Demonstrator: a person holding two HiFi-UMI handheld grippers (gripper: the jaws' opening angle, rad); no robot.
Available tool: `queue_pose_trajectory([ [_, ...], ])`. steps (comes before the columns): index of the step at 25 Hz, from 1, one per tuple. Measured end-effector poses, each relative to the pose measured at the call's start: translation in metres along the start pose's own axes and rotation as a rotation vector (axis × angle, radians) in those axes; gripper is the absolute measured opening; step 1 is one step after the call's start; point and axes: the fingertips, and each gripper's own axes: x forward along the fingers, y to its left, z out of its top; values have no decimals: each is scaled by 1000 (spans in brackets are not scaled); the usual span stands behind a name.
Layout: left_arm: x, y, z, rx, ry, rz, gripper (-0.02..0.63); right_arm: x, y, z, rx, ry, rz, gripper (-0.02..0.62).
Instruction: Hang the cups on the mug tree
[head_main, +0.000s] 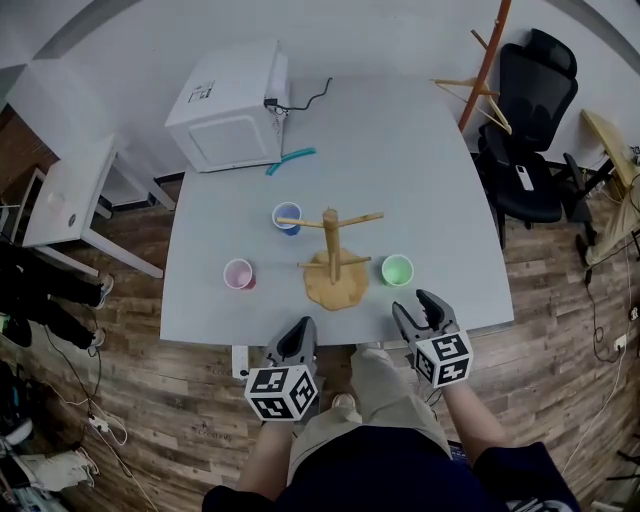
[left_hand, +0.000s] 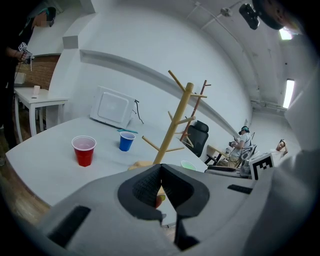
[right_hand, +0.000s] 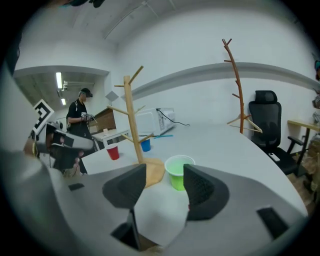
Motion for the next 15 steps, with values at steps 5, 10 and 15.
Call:
queue_pose_trajectory([
  [5, 5, 3, 2, -3, 1, 23, 18, 25, -19, -19, -36, 72, -5, 229],
  [10, 10, 8, 1, -9, -1, 51, 18, 48, -29, -34, -72, 130, 11, 241],
  [15, 12, 12, 4, -18, -8, 72, 18, 65, -31, -42, -98, 174, 37, 245],
])
